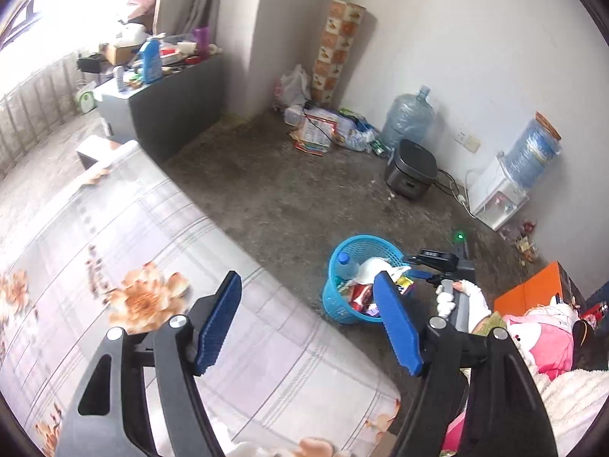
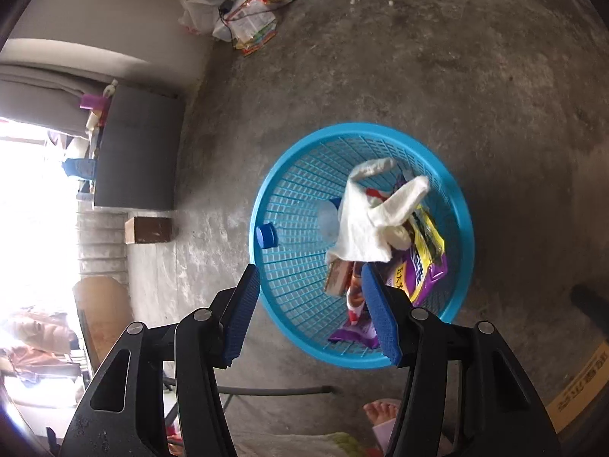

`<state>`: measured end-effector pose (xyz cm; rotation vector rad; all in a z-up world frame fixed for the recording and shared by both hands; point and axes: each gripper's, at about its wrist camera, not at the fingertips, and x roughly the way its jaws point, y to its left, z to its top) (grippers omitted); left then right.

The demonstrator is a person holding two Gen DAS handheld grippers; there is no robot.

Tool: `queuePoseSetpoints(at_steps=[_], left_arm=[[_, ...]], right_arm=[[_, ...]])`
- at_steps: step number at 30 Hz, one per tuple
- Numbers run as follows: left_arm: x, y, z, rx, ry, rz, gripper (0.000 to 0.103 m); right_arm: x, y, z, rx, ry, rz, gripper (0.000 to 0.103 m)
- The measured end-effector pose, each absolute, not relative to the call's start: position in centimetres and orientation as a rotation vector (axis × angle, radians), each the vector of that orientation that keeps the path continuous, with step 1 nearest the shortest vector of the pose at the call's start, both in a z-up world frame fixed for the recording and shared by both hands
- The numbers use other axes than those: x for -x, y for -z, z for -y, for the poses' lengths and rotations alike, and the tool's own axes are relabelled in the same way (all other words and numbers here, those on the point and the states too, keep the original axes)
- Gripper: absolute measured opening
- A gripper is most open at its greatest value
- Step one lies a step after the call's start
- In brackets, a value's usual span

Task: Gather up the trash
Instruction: 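Move both tools back to the clear dome lid and white tissue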

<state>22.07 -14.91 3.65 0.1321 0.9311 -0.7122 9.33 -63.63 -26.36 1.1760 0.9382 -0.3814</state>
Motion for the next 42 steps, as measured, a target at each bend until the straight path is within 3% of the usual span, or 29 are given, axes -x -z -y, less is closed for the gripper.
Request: queuePoseSetpoints(at_steps=[11, 19, 30, 36, 42], left_arm=[[-20.1, -5.9, 0.5, 0.028, 0.467, -0.786, 0.073], [-15.2, -2.4, -6.3, 0.13, 0.391, -0.818, 0.073], [-9.0, 2.3, -7.4, 0.216, 0.576, -0.843, 0.076], [-8.8, 5.3, -6.3, 0.178, 0.553, -0.879, 0.076], [-9.4, 6.8, -4.3, 0.003, 0.485, -0.846, 0.077]], right_arm=[[-8.4, 12.6, 58.1, -0.997, 0.17, -0.728, 0.054], [-8.4, 6.6, 43.8, -0.783, -0.279, -0.826, 0.054], [-11.3, 7.6, 27.9, -0.518, -0.531, -1.032, 0.05], [-13.1, 8.2, 25.7, -0.493, -0.508, -1.103, 0.041], [-12.8, 7.9, 25.0, -0.448, -0.498, -1.123, 0.024]])
